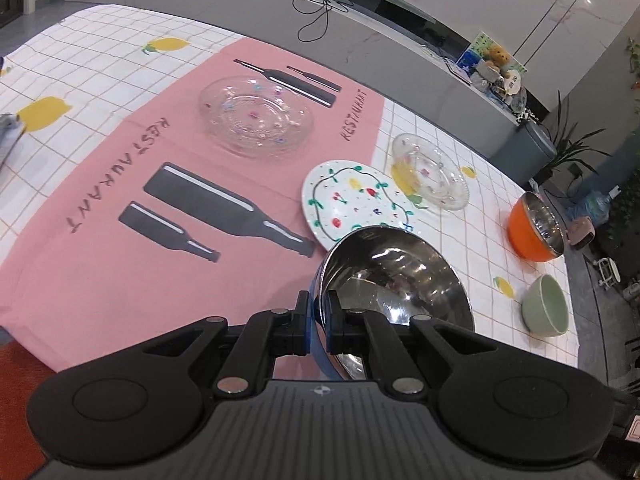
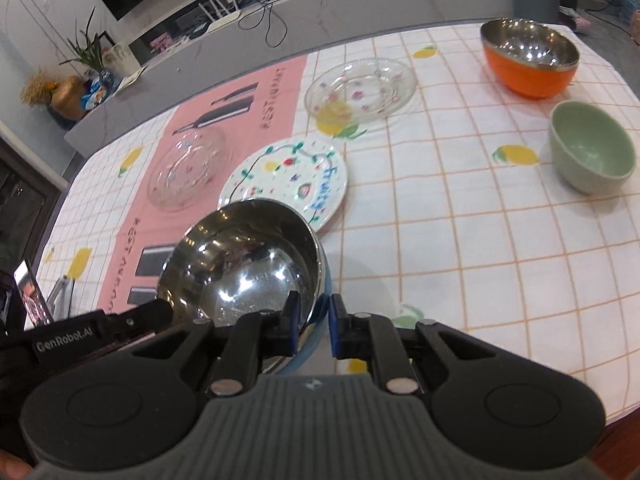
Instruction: Organize plates and bowls
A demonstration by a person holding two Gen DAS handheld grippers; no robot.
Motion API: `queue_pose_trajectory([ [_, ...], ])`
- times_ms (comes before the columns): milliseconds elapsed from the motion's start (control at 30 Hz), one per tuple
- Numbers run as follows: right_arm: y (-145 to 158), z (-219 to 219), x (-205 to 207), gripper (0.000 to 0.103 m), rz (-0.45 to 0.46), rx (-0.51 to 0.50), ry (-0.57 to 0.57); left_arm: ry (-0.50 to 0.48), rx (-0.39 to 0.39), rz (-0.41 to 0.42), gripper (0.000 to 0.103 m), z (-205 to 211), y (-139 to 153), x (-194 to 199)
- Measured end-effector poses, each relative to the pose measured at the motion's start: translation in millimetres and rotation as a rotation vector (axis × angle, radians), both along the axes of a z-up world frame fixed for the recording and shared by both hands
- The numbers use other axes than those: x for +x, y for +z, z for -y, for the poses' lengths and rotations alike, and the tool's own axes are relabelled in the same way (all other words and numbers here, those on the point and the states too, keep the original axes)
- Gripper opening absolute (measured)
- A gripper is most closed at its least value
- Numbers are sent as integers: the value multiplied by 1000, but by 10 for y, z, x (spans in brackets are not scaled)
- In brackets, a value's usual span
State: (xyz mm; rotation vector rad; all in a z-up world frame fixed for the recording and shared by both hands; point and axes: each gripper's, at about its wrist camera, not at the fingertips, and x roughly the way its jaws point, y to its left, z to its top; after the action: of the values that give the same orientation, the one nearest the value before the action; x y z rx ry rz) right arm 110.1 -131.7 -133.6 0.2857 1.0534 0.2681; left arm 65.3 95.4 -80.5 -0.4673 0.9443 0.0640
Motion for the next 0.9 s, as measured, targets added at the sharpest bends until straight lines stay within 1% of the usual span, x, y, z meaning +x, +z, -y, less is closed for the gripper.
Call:
queue_pose_trajectory([
  [167, -68, -58, -58, 13, -23, 2, 18, 8, 4, -8, 6, -48, -53, -82],
  [367, -105, -90, -80, 13, -23, -12, 32, 19, -1, -32, 6, -72, -156, -106],
  [633, -174, -116, -71, 13, -30, -16, 47, 22, 24, -30, 6, -59, -154, -113],
  [700, -177, -108, -73, 13, -33, -10, 47, 24, 25, -36, 8, -56, -161, -112],
  [733, -180, -107, -73, 13, -33, -8, 48, 27, 28, -35, 8, -51, -163, -116],
  [767, -180, -106, -71, 16, -35, -6, 51, 28, 35, -29, 9, -43, -160, -121],
  [800, -181, -105, -66, 17, -37, 0, 54, 30, 43, -21, 11, -35, -154, -127],
  [833, -181, -102, -66, 20, -37, 6, 55, 32, 50, -18, 18, -30, -146, -129],
  [867, -179, -103, -67, 27, -37, 8, 57, 31, 51, -12, 25, -28, -136, -134],
  [900, -175, -104, -68, 31, -35, 8, 60, 30, 49, -3, 28, -28, -125, -139],
])
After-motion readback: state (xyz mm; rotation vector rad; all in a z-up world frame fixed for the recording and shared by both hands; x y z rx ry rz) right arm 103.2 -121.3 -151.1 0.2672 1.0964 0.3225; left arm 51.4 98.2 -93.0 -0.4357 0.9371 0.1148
